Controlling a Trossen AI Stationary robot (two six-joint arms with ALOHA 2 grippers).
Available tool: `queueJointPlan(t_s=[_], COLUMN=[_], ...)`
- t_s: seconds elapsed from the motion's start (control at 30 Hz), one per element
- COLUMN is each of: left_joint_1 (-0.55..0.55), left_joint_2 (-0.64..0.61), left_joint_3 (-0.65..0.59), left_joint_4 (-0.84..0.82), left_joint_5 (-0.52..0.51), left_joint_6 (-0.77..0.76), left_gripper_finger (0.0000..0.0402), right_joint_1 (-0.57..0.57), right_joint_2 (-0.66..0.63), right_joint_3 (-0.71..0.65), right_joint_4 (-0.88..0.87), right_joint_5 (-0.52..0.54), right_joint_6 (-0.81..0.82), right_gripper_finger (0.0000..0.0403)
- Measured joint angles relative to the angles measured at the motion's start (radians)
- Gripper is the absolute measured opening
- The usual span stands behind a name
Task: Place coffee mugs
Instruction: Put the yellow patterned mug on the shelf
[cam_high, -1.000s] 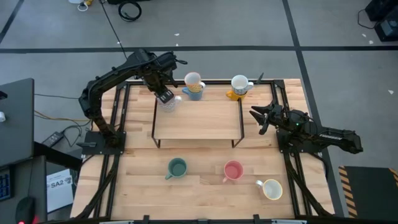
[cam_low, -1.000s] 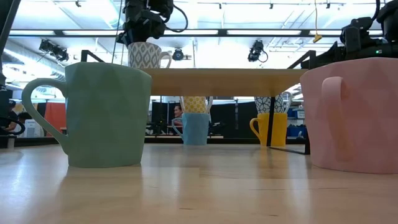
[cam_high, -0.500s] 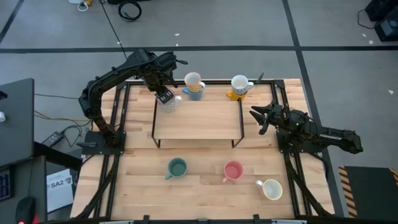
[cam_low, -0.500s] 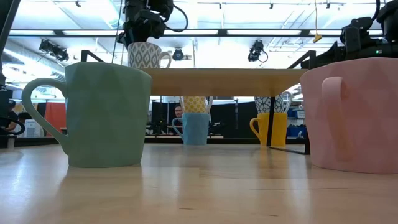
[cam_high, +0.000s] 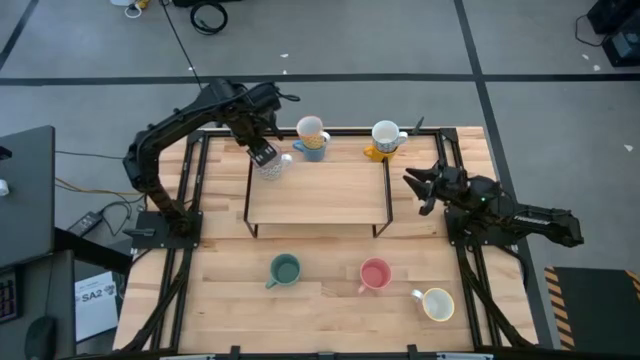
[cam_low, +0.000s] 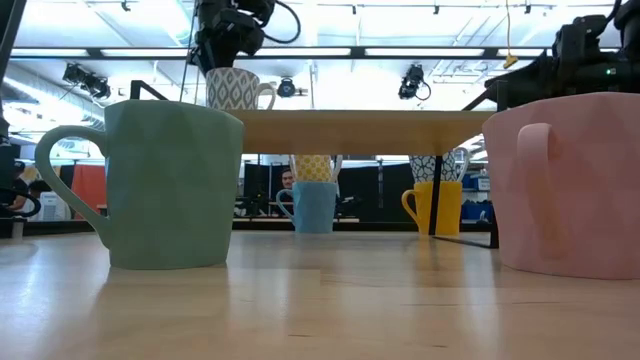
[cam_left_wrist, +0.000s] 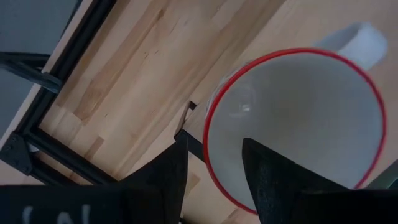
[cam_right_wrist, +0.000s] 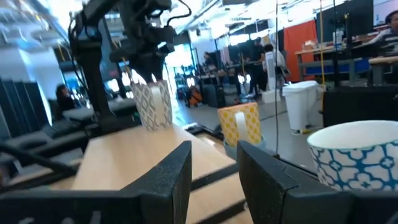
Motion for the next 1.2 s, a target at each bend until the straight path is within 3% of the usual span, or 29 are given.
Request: queueJointPlan(t_s=[0.27, 0.5, 0.67, 0.97, 1.2], left_joint_1=[0.000, 0.000, 0.024, 0.110, 0.134], left_joint_2=[-0.117, -0.271, -0.419, -0.641, -0.689], left_joint_3=[-0.001, -0.025, -0.211, -0.544, -0.647], left_joint_4=[0.093, 0.238, 0.465, 0.882, 0.990], left_joint_5=[-0.001, 0.011, 0.088, 0.089, 0.090], left_joint_6=[0.070, 0.220, 0.293, 0.300, 0.279], left_gripper_finger=[0.0160, 0.0160, 0.0160, 0.0160, 0.0160], right_joint_1=[0.000, 0.000, 0.000, -0.055, -0.137], right_joint_2=[0.014, 0.139, 0.354, 0.863, 1.194], right_joint_3=[0.030, 0.196, 0.384, 0.772, 1.050], right_joint_4=[0.015, 0.016, -0.006, -0.033, -0.187], right_joint_5=[0.001, 0.021, 0.099, 0.160, 0.156], right_joint_6=[0.029, 0.050, 0.018, -0.068, -0.061], right_gripper_finger=[0.0133, 0.0133, 0.0133, 0.0133, 0.0133])
